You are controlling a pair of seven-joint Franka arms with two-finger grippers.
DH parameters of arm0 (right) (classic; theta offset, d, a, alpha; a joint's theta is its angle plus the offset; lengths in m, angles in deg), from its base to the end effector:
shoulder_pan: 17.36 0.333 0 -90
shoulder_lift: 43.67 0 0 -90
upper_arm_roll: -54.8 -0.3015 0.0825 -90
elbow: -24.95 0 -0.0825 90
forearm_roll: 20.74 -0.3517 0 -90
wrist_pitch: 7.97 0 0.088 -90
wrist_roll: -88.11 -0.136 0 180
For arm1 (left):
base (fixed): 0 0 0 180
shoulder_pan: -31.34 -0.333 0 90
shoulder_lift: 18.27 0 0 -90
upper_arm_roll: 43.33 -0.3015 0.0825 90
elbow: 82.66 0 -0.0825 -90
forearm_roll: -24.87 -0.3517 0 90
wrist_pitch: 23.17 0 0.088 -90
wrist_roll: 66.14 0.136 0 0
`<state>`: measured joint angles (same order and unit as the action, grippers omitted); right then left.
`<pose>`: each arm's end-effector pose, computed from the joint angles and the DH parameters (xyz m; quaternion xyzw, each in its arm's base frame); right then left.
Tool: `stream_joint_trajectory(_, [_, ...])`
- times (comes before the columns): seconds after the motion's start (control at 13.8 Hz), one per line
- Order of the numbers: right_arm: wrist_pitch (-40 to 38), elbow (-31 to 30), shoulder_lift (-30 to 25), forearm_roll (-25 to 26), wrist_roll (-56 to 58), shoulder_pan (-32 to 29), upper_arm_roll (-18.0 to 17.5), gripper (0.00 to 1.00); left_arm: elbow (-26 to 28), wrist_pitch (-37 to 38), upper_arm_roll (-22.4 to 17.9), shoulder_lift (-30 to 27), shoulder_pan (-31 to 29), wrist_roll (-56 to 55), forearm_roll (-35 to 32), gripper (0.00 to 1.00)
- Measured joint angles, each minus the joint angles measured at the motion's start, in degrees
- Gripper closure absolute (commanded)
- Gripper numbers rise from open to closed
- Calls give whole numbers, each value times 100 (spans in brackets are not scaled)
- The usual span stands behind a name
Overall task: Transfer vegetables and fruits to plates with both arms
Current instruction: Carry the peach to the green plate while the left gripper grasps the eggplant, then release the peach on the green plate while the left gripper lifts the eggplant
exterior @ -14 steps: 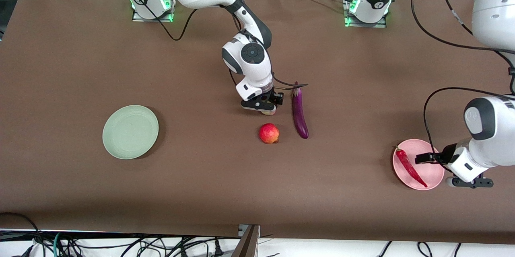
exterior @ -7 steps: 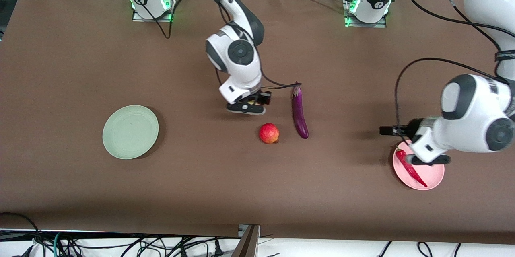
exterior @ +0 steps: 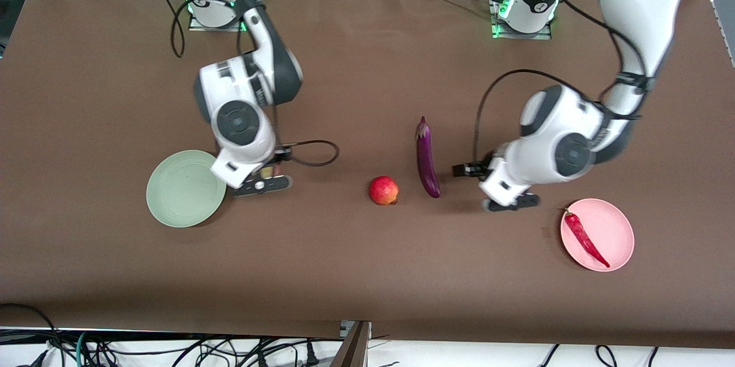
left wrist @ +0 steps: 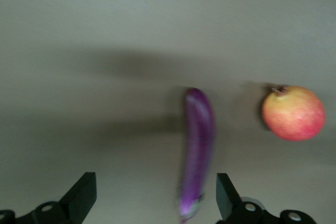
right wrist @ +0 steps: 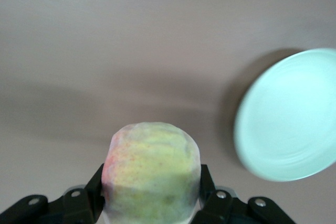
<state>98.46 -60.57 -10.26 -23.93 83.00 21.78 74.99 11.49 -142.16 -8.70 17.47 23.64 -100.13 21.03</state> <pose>0.5928 0.2415 0.3074 0.9850 0.1274 -0.0742 0.0892 0.5845 -0.2472 0.2752 0.9857 0.0811 -0.1067 0.1021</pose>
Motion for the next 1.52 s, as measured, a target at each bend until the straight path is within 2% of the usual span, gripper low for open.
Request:
stream_joint_trajectory(0.22, [39,-198,22,-279,1330,-810,100,62,559,-897,-21,183,460,-647,-446,0])
stream_joint_trajectory(0.36, [383,-391,62,-382,2136,-1358,101,62,672,-1236,-47,476,669,-1285,-1224,0])
stream_joint_trajectory(0.43, [652,-533,85,-396,2440,-1555,101,62,672,-1297,-65,610,742,-1514,-1553,5])
stream_joint_trajectory(0.51, [919,-692,105,-400,2665,-1715,98,62,669,-1332,-81,708,779,-1612,-1717,25])
stream_joint_trajectory(0.58, [1206,-864,133,-404,2877,-1855,96,62,668,-1361,-91,786,791,-1639,-1797,49])
stream_joint_trajectory(0.72, [1786,-1183,195,-408,3220,-2070,90,62,661,-1401,-110,879,789,-1641,-1820,85])
stream_joint_trajectory(0.87, [2068,-1338,271,-529,3423,-2234,82,62,637,-1412,-120,896,777,-1653,-1820,100])
stream_joint_trajectory(1.08, [2133,-1361,379,-846,3591,-2282,71,59,555,-1413,-133,896,711,-1721,-1820,100])
stream_joint_trajectory(1.23, [2183,-1362,442,-991,3664,-2289,71,15,454,-1380,-134,872,588,-1770,-1814,100])
stream_joint_trajectory(1.3, [2184,-1359,434,-1036,3672,-2300,72,1,369,-1283,-123,824,468,-1777,-1798,100])
stream_joint_trajectory(1.52, [2192,-1219,405,-1122,3672,-2297,52,1,52,-576,64,533,-143,-1647,-1757,100])
